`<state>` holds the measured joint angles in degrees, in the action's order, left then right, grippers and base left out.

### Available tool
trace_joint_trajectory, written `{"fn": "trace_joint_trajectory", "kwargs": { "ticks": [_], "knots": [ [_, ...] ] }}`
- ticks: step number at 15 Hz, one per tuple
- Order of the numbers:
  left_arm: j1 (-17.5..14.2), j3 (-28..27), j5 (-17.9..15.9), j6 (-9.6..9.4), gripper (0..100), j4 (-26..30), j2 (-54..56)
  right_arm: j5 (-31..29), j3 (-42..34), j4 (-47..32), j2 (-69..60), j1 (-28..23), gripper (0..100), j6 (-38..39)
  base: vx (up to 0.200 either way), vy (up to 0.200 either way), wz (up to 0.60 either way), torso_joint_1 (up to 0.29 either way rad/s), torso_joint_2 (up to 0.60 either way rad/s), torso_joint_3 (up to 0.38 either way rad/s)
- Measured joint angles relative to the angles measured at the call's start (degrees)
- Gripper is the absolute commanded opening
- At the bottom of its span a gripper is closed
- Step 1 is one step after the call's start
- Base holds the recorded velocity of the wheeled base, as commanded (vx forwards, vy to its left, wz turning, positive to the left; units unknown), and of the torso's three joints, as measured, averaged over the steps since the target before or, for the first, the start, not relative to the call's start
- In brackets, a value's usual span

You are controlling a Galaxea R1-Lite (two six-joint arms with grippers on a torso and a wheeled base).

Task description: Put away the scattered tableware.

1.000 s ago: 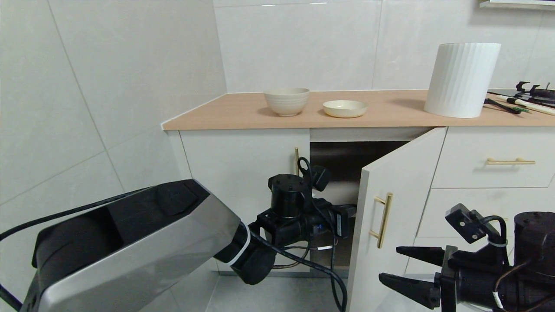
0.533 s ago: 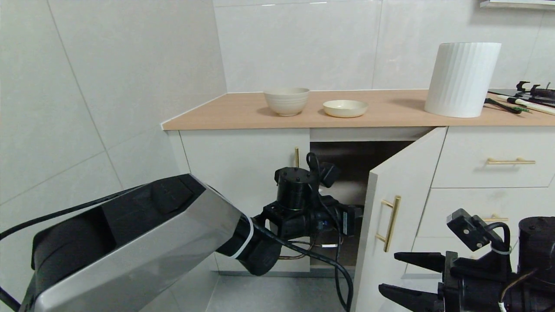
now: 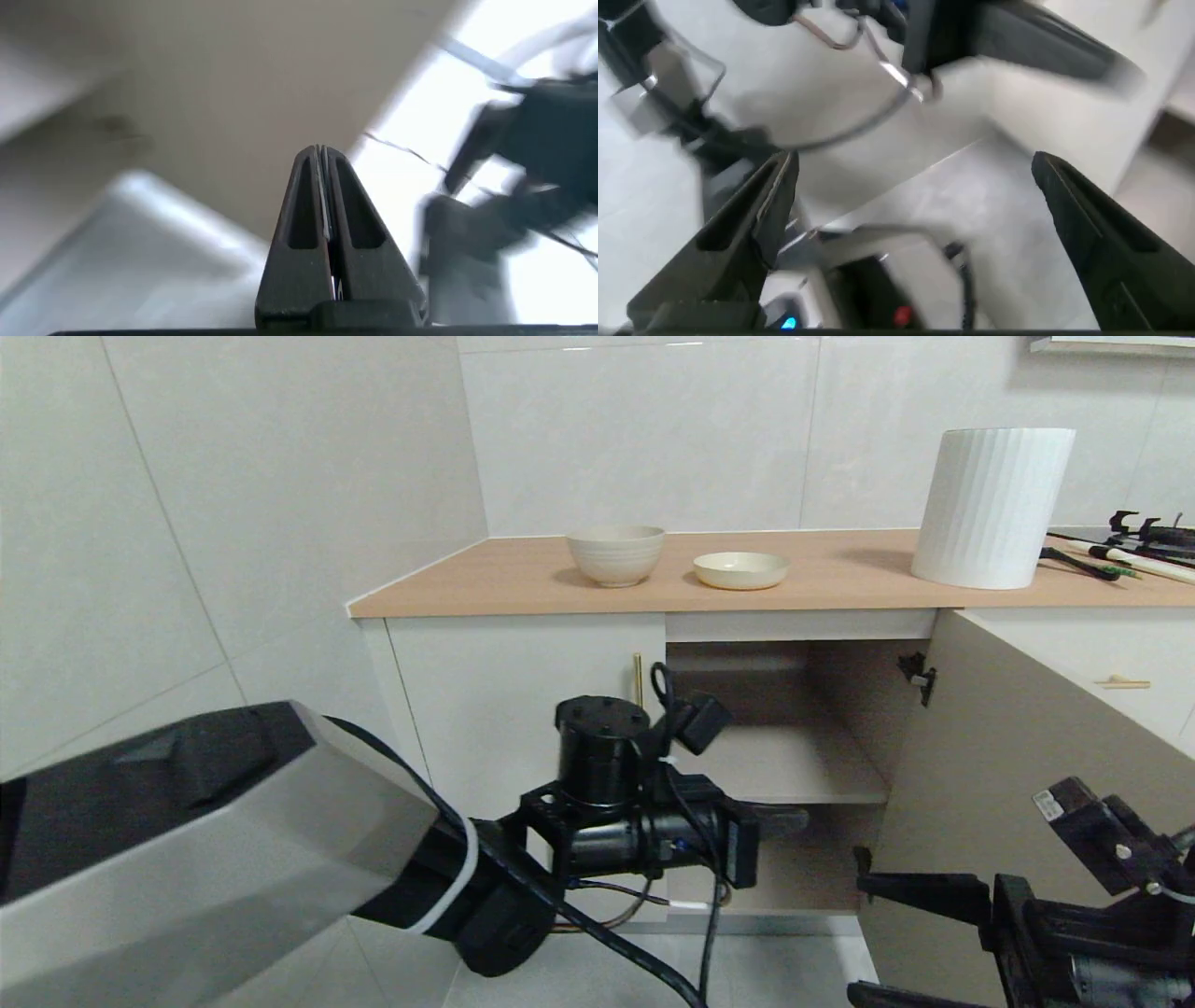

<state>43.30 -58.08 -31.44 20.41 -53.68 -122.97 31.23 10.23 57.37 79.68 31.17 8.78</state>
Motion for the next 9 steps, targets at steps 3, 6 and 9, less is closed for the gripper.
{"fn": "trace_joint_trajectory", "kwargs": {
  "ticks": [3, 6, 9],
  "knots": [
    [-6.73, 8.13, 2.4, -0.16, 0, -0.71, 7.03, -9.94, 6.63, -3.23, 3.25, 0.07, 100, -0.02, 0.0, 0.0, 0.0, 0.0, 0.0, 0.0],
    [-14.75, 13.84, 2.79, -0.18, 0, 5.8, 16.88, -19.64, 18.43, -14.1, 7.67, 0.07, 100, -0.02, 0.0, 0.0, 0.0, 0.0, 0.0, 0.0],
    [-23.49, 15.93, 3.06, -0.43, 0, 23.32, 28.76, -25.76, 33.01, -31.05, 9.98, -0.15, 100, -0.02, 0.0, 0.0, 0.0, 0.0, 0.0, 0.0]
  ]
}}
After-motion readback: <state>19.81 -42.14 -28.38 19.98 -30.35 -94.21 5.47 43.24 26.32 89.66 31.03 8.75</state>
